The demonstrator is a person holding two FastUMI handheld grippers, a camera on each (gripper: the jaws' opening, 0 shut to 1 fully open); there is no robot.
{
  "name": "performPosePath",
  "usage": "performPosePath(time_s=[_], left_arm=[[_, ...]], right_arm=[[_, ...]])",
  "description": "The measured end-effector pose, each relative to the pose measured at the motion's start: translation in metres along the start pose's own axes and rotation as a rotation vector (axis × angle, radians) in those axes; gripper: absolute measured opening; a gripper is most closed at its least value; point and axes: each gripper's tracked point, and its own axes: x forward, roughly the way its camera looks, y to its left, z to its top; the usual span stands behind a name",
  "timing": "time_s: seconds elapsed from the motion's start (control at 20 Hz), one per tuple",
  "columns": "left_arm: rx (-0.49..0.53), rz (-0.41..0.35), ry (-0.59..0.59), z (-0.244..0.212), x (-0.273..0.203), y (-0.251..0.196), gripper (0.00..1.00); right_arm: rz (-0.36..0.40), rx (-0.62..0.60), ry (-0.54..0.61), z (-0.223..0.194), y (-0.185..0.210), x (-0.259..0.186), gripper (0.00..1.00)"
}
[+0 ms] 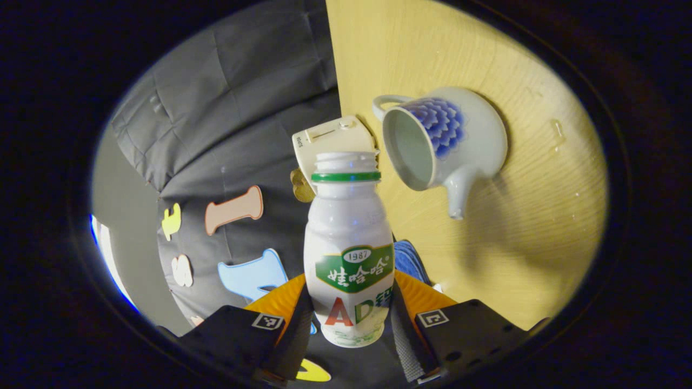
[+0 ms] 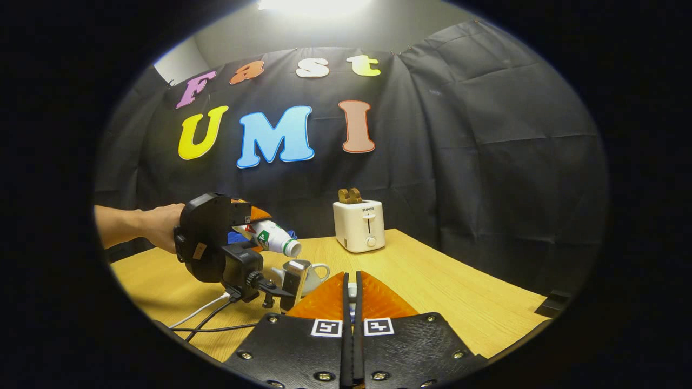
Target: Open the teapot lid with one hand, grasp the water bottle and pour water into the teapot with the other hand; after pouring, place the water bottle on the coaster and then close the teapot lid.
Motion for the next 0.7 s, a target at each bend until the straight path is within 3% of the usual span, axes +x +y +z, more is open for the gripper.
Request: performPosePath(time_s=[0.05,0.1,0.2,0.25,0.3,0.6,0.7], left_arm=[[-0.018,0.001,-0.003,0.000,0.000,-0.001,0.75],[-0.038,-0.001,-0.005,-0.001,0.000,-0.002,0.80],[-0.107,-0.009,-0.007,-0.003,0.001,-0.007,0.80],[-0.145,0.000,-0.007,-0.004,0.000,-0.009,0.69],[-0.195,0.003,-0.009,-0.004,-0.005,-0.013,0.80],[-0.482,-0.015,-0.014,-0.011,-0.014,-0.029,0.80],[-0.602,-0.004,-0.014,-0.017,-0.018,-0.028,0.75]], right_arm=[[0.000,0.004,0.007,-0.002,0.000,0.001,0.00],[0.000,0.007,0.012,-0.002,0.000,0.001,0.00],[0.007,0.011,0.016,-0.002,0.002,0.003,0.00],[0.010,0.008,0.017,-0.002,0.004,0.004,0.00],[0.012,0.002,0.020,-0.003,0.005,0.005,0.00],[0.047,-0.008,0.035,-0.003,0.019,0.017,0.00],[0.056,-0.031,0.030,0.000,0.022,0.023,0.00]])
